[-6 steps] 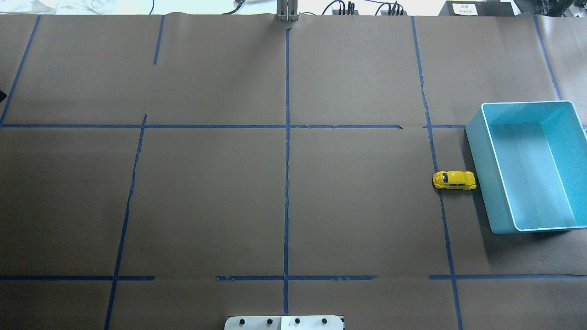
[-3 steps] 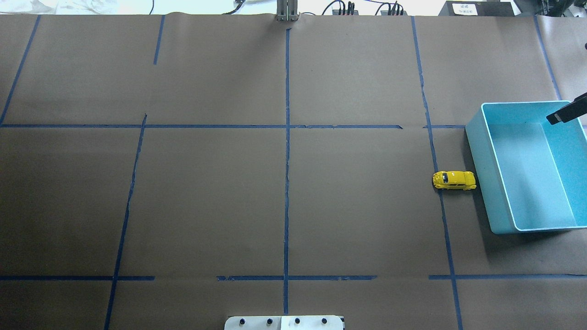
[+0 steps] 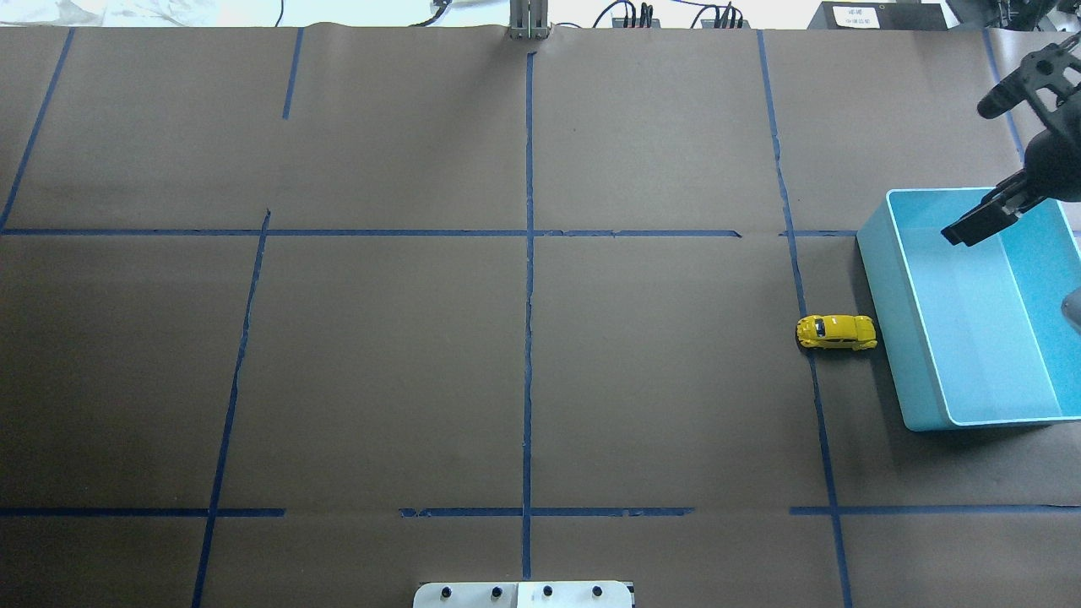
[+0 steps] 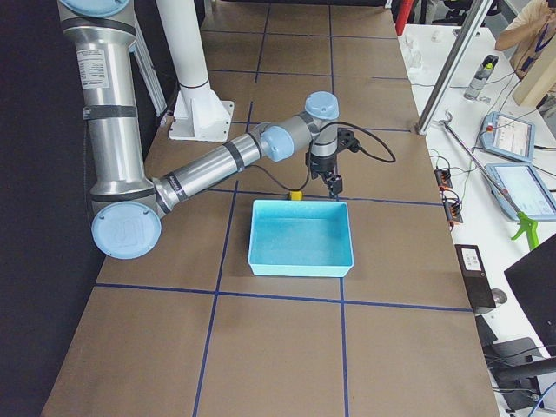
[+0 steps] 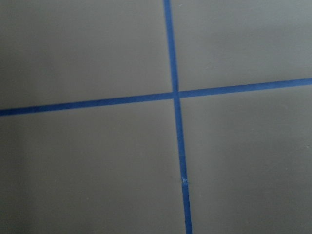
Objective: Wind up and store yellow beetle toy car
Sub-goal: 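Move the right gripper over the car beside the blue bin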
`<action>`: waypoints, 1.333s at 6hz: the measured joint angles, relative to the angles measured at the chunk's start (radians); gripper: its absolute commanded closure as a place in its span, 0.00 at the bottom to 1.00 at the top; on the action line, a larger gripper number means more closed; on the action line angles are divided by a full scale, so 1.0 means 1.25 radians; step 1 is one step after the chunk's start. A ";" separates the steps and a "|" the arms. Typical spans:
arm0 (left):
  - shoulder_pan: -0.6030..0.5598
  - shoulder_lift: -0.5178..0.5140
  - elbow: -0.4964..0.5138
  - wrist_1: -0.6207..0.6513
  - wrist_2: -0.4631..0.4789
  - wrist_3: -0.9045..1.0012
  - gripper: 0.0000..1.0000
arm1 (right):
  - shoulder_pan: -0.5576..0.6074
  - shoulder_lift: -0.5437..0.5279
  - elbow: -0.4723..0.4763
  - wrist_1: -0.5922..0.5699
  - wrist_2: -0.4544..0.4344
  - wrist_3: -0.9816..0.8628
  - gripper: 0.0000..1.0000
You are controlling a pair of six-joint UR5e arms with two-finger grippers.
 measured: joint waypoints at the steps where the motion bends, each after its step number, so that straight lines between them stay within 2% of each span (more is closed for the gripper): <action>1: -0.001 0.002 -0.001 -0.007 -0.001 -0.002 0.00 | -0.029 0.010 0.029 -0.020 0.031 0.004 0.00; 2: -0.002 0.001 0.001 -0.035 -0.002 -0.003 0.00 | -0.033 0.017 0.058 -0.033 0.105 0.005 0.00; 3: -0.002 0.002 0.002 -0.073 -0.002 -0.008 0.00 | -0.049 0.016 0.082 -0.098 0.171 0.002 0.00; 4: -0.002 0.012 -0.001 -0.100 -0.006 -0.030 0.00 | -0.068 0.016 0.100 -0.193 0.203 -0.007 0.00; 5: -0.002 0.026 -0.007 -0.123 -0.025 -0.058 0.00 | -0.068 0.018 0.112 -0.242 0.217 -0.033 0.00; 6: -0.002 0.042 -0.014 -0.141 -0.049 -0.079 0.00 | -0.078 0.019 0.111 -0.257 0.212 -0.120 0.00; 8: -0.002 0.068 -0.034 -0.151 -0.059 -0.098 0.00 | -0.114 0.017 0.101 -0.276 0.106 -0.477 0.00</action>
